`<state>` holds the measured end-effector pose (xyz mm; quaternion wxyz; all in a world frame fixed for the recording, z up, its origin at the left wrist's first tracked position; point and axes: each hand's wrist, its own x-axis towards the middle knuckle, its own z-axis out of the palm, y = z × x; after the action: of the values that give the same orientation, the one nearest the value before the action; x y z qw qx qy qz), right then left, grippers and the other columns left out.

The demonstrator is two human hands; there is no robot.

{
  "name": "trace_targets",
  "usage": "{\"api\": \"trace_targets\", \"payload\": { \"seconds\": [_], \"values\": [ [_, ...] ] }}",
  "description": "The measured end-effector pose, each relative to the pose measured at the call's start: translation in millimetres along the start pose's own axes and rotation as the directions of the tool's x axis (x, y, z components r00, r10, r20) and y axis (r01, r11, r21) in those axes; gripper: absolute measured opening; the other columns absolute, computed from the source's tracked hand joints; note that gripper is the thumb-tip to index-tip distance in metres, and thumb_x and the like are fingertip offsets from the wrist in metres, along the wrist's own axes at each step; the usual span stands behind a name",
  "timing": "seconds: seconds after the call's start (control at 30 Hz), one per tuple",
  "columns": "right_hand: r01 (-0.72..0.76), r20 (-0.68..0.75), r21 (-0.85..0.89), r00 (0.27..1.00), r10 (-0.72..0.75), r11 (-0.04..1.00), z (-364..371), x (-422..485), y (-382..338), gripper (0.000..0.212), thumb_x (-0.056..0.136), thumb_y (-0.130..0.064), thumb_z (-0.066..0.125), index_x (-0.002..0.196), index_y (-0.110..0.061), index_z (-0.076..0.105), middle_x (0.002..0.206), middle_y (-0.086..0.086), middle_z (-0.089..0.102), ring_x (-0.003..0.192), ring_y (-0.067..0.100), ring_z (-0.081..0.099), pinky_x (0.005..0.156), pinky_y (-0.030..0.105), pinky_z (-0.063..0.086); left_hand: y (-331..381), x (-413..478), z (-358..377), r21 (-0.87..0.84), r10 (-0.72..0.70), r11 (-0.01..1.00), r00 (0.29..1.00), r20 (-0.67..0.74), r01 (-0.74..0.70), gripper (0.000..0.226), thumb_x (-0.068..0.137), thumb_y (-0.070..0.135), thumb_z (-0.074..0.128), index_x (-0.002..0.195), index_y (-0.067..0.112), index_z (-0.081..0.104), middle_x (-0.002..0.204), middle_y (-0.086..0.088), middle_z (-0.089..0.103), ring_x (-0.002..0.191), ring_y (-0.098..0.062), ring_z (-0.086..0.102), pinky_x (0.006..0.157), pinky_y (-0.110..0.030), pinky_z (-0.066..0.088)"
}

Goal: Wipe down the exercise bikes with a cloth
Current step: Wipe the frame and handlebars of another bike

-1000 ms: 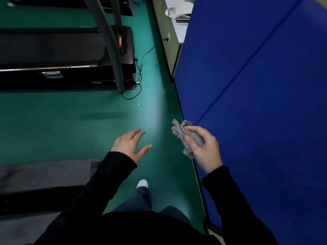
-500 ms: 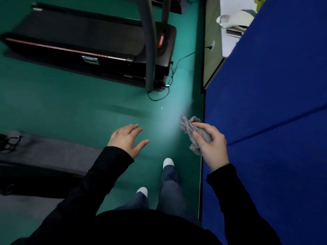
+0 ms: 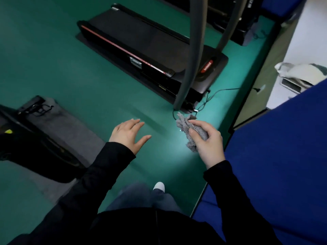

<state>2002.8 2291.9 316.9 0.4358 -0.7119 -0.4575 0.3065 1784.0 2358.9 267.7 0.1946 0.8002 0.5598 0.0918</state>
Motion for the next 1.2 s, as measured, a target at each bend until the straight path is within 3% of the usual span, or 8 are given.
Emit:
{"api": "trace_targets", "payload": {
  "seconds": [0.1, 0.37, 0.77, 0.9, 1.1, 1.2],
  "values": [
    [0.063, 0.089, 0.001, 0.994, -0.063, 0.998, 8.1, 28.0, -5.4, 0.025, 0.083, -0.003, 0.066, 0.097, -0.023, 0.07, 0.107, 0.002, 0.067, 0.103, 0.01, 0.058, 0.097, 0.022, 0.04, -2.9, 8.6, -1.6, 0.015, -0.073, 0.997, 0.997, -0.009, 0.073, 0.057, 0.088, 0.048, 0.055, 0.135, 0.016, 0.048, 0.143, -0.002, 0.045, 0.137, -0.019, 0.035, 0.113, -0.038, 0.022],
    [0.131, 0.316, -0.003, 0.941, -0.124, 0.991, 47.4, 105.9, -17.3, 0.024, 0.084, -0.004, 0.065, 0.098, -0.022, 0.07, 0.108, -0.002, 0.066, 0.1, -0.002, 0.057, 0.094, 0.014, 0.04, -37.6, 34.7, -9.4, 0.025, -0.28, 0.959, 0.958, -0.053, 0.282, 0.058, 0.087, 0.051, 0.054, 0.135, 0.019, 0.048, 0.142, 0.001, 0.047, 0.136, -0.017, 0.035, 0.112, -0.037, 0.023],
    [0.242, 0.484, -0.032, 0.853, -0.197, 0.97, 137.7, 236.2, -77.4, 0.022, 0.086, -0.006, 0.064, 0.101, -0.022, 0.069, 0.11, -0.004, 0.063, 0.104, 0.0, 0.056, 0.093, 0.011, 0.039, -106.2, 150.7, -51.9, -0.041, -0.382, 0.924, 0.914, -0.139, 0.38, 0.059, 0.088, 0.052, 0.052, 0.137, 0.018, 0.046, 0.143, 0.0, 0.046, 0.136, -0.018, 0.035, 0.111, -0.037, 0.021],
    [0.224, 0.515, -0.032, 0.839, -0.176, 0.974, 160.6, 266.3, -87.4, 0.021, 0.088, -0.009, 0.063, 0.102, -0.022, 0.069, 0.113, -0.003, 0.063, 0.109, 0.003, 0.055, 0.098, 0.021, 0.039, -123.4, 173.0, -62.5, -0.013, -0.404, 0.914, 0.904, -0.137, 0.406, 0.06, 0.089, 0.054, 0.047, 0.139, 0.021, 0.042, 0.145, 0.002, 0.043, 0.138, -0.016, 0.031, 0.112, -0.034, 0.018],
    [0.274, 0.584, 0.021, 0.777, -0.234, 0.961, 200.2, 308.2, -107.1, 0.023, 0.086, -0.005, 0.064, 0.1, -0.022, 0.069, 0.111, 0.0, 0.066, 0.109, 0.008, 0.057, 0.101, 0.027, 0.042, -140.6, 188.4, -70.5, -0.035, -0.506, 0.862, 0.853, -0.127, 0.506, 0.061, 0.09, 0.057, 0.043, 0.141, 0.024, 0.037, 0.146, 0.005, 0.04, 0.139, -0.012, 0.027, 0.113, -0.032, 0.015],
    [0.301, 0.645, 0.044, 0.72, -0.257, 0.952, 223.9, 332.9, -118.3, 0.023, 0.086, -0.006, 0.064, 0.1, -0.023, 0.068, 0.111, 0.0, 0.066, 0.11, 0.007, 0.057, 0.099, 0.022, 0.041, -150.2, 193.4, -75.8, -0.067, -0.59, 0.807, 0.795, -0.142, 0.587, 0.061, 0.09, 0.056, 0.043, 0.141, 0.023, 0.037, 0.146, 0.005, 0.041, 0.139, -0.012, 0.027, 0.114, -0.033, 0.014]
  ]
}}
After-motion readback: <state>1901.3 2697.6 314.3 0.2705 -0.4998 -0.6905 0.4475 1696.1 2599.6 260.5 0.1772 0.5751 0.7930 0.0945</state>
